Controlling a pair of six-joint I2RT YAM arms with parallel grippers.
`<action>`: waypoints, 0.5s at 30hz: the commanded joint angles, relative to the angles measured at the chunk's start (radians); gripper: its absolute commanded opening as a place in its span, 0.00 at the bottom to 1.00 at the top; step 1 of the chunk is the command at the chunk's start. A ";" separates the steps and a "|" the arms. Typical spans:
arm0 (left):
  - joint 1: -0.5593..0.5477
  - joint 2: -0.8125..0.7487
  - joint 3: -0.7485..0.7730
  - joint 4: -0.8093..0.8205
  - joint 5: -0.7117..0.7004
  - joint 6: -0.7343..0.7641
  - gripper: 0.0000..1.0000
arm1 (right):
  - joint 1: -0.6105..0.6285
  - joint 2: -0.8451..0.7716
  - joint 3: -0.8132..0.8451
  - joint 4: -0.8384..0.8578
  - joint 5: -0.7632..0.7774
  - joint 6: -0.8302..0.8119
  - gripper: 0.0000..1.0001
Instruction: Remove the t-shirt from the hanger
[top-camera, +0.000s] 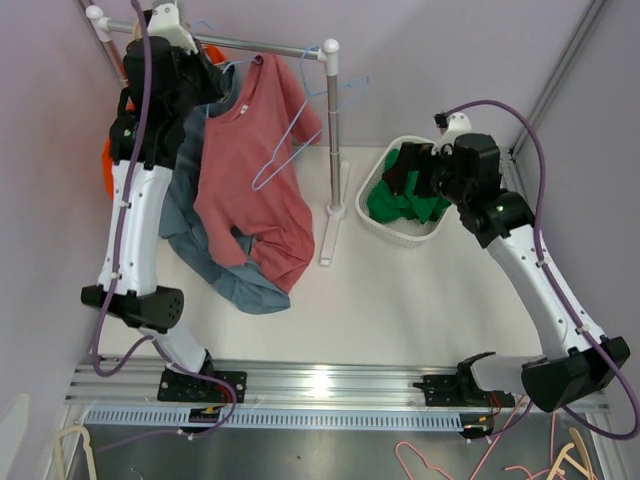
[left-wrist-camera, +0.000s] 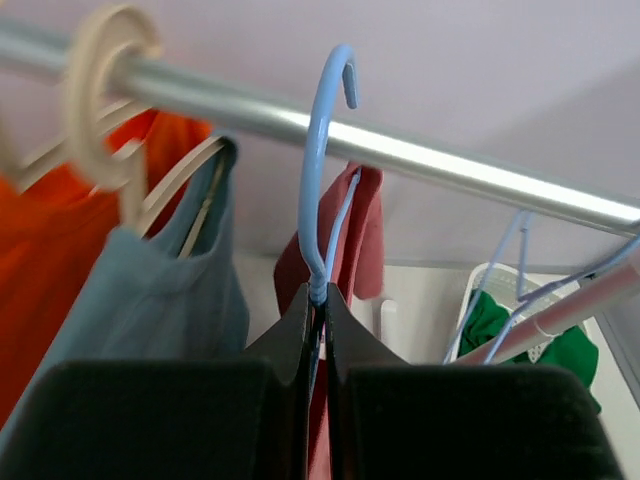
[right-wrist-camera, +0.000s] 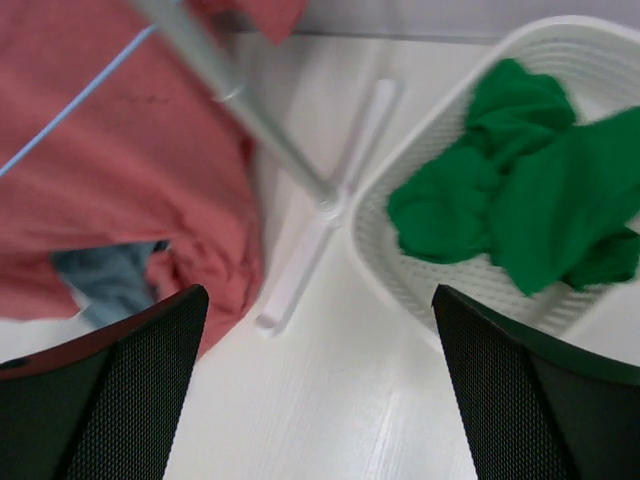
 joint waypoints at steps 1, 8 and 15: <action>-0.004 -0.109 -0.060 -0.077 -0.232 -0.127 0.00 | 0.053 -0.080 -0.079 0.227 -0.279 -0.043 0.99; -0.091 -0.295 -0.252 -0.203 -0.445 -0.330 0.01 | 0.363 -0.117 -0.228 0.468 -0.419 -0.137 1.00; -0.191 -0.366 -0.268 -0.352 -0.554 -0.469 0.01 | 0.713 -0.050 -0.402 0.879 -0.269 -0.114 0.99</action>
